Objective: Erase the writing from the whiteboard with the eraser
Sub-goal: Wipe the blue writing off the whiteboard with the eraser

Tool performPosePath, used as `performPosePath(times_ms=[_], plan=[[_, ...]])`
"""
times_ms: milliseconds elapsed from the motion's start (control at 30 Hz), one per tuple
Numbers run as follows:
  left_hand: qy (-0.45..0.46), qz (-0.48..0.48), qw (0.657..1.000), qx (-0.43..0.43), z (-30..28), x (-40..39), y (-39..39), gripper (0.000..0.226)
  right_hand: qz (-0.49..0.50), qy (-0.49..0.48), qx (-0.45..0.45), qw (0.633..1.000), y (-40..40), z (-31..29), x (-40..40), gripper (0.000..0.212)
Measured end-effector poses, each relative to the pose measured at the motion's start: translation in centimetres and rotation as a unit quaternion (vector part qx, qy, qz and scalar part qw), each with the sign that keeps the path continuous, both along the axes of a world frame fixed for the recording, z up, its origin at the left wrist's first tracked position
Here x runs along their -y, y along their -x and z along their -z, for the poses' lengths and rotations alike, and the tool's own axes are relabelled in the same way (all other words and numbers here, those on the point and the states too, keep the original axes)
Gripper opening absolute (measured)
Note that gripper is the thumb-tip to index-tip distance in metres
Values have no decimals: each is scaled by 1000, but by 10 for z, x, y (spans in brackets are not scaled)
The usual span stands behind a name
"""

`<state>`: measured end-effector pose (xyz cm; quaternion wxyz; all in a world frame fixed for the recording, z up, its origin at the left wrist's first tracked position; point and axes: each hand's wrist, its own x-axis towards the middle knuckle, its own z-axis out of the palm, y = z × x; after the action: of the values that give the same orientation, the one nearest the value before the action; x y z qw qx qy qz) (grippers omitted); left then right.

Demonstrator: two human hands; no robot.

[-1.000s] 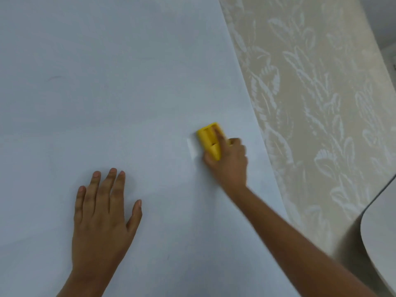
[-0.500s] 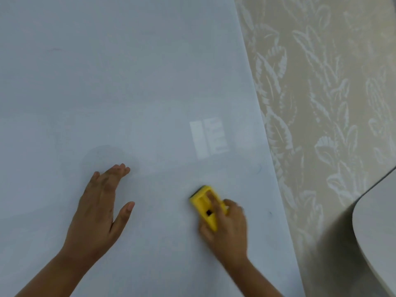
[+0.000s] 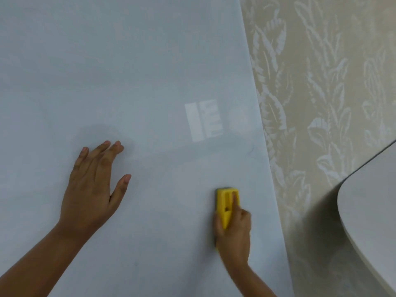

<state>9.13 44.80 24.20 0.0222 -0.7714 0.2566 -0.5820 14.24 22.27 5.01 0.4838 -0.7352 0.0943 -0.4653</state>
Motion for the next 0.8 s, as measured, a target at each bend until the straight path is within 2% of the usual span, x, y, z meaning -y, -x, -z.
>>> performPosePath(times_ms=[67,100,200,300,400,533,600,700,733,800], plan=[[-5,1,1000,5,0,-2,-1,63,-22,90,-1,996,11,18,-6,72],[-8,0,1000,6,0,-2,-1,63,-13,102,-9,995,11,21,7,70],[-21,-18,999,22,2,-1,-4,62,61,-11,-69,996,-8,-5,63,69],[-38,-36,998,40,3,-1,-6,60,85,-100,-87,988,-30,-69,102,67],[-43,-46,997,45,5,-2,-8,60,66,-76,-51,994,-37,-115,95,67],[-38,-43,997,48,4,-3,-10,60,35,48,-2,998,-26,-87,66,69],[-37,-46,997,50,5,-4,-9,60,37,20,-30,999,-25,-74,81,68],[-40,-49,996,58,5,-2,-10,60,44,-104,-65,991,-38,-95,115,68],[-43,-52,996,61,5,-3,-11,60,45,-105,-64,991,-41,-100,116,68],[-45,-51,995,67,4,-4,-13,61,44,-42,-34,998,-41,-94,103,69]])
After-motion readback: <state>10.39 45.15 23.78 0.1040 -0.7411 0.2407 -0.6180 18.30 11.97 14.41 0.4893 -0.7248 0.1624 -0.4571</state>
